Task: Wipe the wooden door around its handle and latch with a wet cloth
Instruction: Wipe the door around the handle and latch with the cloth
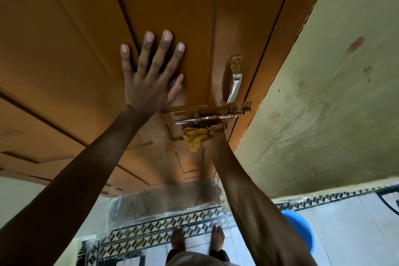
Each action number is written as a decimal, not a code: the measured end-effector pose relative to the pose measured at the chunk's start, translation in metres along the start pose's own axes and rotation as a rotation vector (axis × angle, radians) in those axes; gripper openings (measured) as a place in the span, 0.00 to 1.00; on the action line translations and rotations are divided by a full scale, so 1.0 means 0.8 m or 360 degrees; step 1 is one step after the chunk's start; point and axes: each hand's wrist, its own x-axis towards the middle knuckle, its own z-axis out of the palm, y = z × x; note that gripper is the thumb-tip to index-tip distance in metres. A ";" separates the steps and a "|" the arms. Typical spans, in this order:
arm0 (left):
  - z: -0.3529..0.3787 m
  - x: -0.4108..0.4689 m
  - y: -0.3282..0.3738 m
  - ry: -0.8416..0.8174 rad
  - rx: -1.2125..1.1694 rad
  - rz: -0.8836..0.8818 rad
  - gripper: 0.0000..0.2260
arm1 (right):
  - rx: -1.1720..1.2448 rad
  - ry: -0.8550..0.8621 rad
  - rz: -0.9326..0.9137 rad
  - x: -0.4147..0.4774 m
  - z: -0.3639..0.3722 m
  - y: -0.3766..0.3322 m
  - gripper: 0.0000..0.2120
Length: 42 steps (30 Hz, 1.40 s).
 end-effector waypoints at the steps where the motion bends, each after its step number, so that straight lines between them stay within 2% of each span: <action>1: 0.000 0.001 -0.001 0.0000 0.0001 0.0005 0.29 | 0.0079 -0.0022 -0.0109 0.003 -0.002 0.000 0.15; 2: 0.002 0.000 -0.001 0.0004 0.0019 0.0011 0.29 | 0.0120 -0.0104 -0.0096 0.002 -0.003 -0.009 0.17; 4: 0.006 -0.003 -0.001 0.0016 0.0064 0.0015 0.29 | 0.0190 0.0008 -0.0005 -0.005 0.003 -0.019 0.17; 5: 0.007 -0.004 -0.001 0.0026 0.0073 0.0010 0.30 | 0.0354 -0.0039 0.0039 -0.003 0.002 -0.011 0.15; 7: 0.008 -0.004 0.000 0.0045 0.0053 0.0012 0.30 | 0.0253 -0.0024 -0.0050 0.003 -0.002 -0.003 0.09; 8: 0.005 -0.004 0.000 0.0039 0.0045 0.0020 0.30 | 0.0160 -0.0134 -0.0078 -0.002 -0.003 0.001 0.09; 10: 0.003 0.001 0.000 0.0015 0.0023 0.0024 0.31 | -0.0031 -0.0248 -0.0066 0.003 -0.003 0.018 0.17; 11: 0.001 0.002 0.001 -0.0007 0.0008 0.0030 0.31 | 0.0132 -0.0315 0.0067 0.000 -0.004 0.021 0.18; 12: -0.001 0.001 0.001 -0.0038 -0.0001 0.0035 0.30 | 0.0188 -0.0336 0.0063 -0.009 -0.008 0.022 0.18; 15: -0.014 -0.001 0.011 -0.0073 -0.0132 -0.0077 0.27 | 0.1131 -0.0321 0.0230 -0.020 -0.029 0.026 0.17; 17: -0.029 -0.017 0.031 -0.0124 -0.0343 -0.0108 0.21 | 0.1284 -0.0307 0.0283 -0.033 -0.055 0.031 0.18; 20: -0.044 -0.072 0.073 -0.0421 -0.0652 0.0096 0.10 | 0.1108 -0.0211 0.0163 -0.051 -0.100 0.040 0.15; 21: -0.043 -0.094 0.082 -0.0565 -0.0687 0.0119 0.10 | 0.1038 -0.0158 0.0146 -0.052 -0.112 0.041 0.13; 24: -0.036 -0.137 0.092 -0.0892 -0.0703 0.0000 0.23 | 0.0848 -0.0126 0.0151 -0.048 -0.139 0.050 0.13; 26: -0.036 -0.137 0.093 -0.0885 -0.0640 0.0022 0.21 | 0.0775 -0.0108 0.0107 -0.040 -0.152 0.057 0.14; 28: -0.035 -0.127 0.094 -0.0791 -0.0587 0.0025 0.12 | 0.0742 -0.0084 0.0068 -0.035 -0.158 0.060 0.12; 29: -0.036 -0.120 0.094 -0.0779 -0.0577 -0.0014 0.11 | 0.0739 -0.0115 0.0088 -0.035 -0.158 0.060 0.13; 31: -0.038 -0.110 0.098 -0.0870 -0.0593 -0.0082 0.16 | 0.0717 -0.0122 0.0119 -0.033 -0.154 0.058 0.18; 34: -0.038 -0.112 0.100 -0.1030 -0.0592 -0.0120 0.12 | 0.0701 -0.0079 0.0076 -0.024 -0.149 0.054 0.20; 36: -0.040 -0.107 0.102 -0.1140 -0.0607 -0.0188 0.16 | 0.0571 -0.0013 0.0142 -0.015 -0.144 0.057 0.21; 38: -0.044 -0.103 0.101 -0.1244 -0.0623 -0.0251 0.20 | 0.0318 0.0020 0.0108 -0.010 -0.136 0.057 0.16; 40: -0.049 -0.101 0.102 -0.1319 -0.0649 -0.0296 0.23 | 0.0313 -0.0192 0.0190 -0.003 -0.122 0.051 0.10; 42: -0.053 -0.094 0.103 -0.1395 -0.0685 -0.0371 0.22 | 0.0619 -0.0470 0.0316 0.003 -0.107 0.035 0.16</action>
